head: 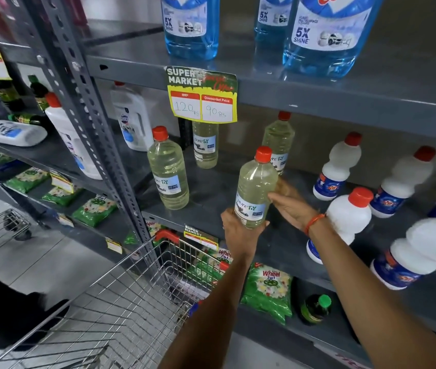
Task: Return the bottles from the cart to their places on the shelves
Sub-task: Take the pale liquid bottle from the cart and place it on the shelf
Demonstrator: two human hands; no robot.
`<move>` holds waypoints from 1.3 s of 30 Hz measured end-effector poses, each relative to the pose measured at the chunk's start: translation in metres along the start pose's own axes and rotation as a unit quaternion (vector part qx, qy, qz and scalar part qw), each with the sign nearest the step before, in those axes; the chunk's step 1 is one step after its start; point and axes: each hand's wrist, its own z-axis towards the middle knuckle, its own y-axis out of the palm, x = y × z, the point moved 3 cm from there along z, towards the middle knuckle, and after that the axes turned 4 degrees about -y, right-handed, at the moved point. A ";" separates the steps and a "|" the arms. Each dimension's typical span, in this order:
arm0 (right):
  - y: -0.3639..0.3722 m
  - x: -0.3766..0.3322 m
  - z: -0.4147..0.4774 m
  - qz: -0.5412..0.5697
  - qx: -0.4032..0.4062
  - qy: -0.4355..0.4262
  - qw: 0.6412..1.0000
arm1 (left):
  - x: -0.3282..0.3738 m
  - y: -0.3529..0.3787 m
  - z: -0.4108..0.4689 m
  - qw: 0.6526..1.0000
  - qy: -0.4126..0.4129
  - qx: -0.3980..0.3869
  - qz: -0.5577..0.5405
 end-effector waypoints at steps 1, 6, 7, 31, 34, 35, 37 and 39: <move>0.001 0.002 -0.001 -0.006 0.006 0.000 1.000 | 0.000 0.001 0.000 1.000 0.006 0.004 0.007; 0.010 0.014 -0.008 -0.026 0.078 -0.013 0.997 | 0.006 0.002 -0.002 0.999 0.017 0.018 0.036; 0.012 0.015 -0.009 -0.025 0.093 -0.014 0.995 | 0.006 0.003 -0.002 0.999 0.015 0.020 0.038; 0.080 -0.020 -0.066 -0.237 0.382 -0.268 0.852 | 0.006 -0.055 -0.017 0.983 0.163 -0.038 0.080; 0.125 0.006 -0.074 -0.238 0.278 -0.268 0.891 | -0.031 -0.100 -0.022 0.983 0.163 0.028 0.081; 0.141 0.021 -0.074 -0.237 0.248 -0.240 0.908 | -0.051 -0.112 -0.021 0.985 0.137 0.050 0.087; 0.171 0.064 -0.068 -0.248 0.196 -0.148 0.937 | -0.094 -0.132 -0.019 0.988 0.061 0.073 0.123; 0.196 0.113 -0.061 -0.274 0.158 -0.016 0.949 | -0.145 -0.145 -0.025 0.984 -0.033 0.040 0.171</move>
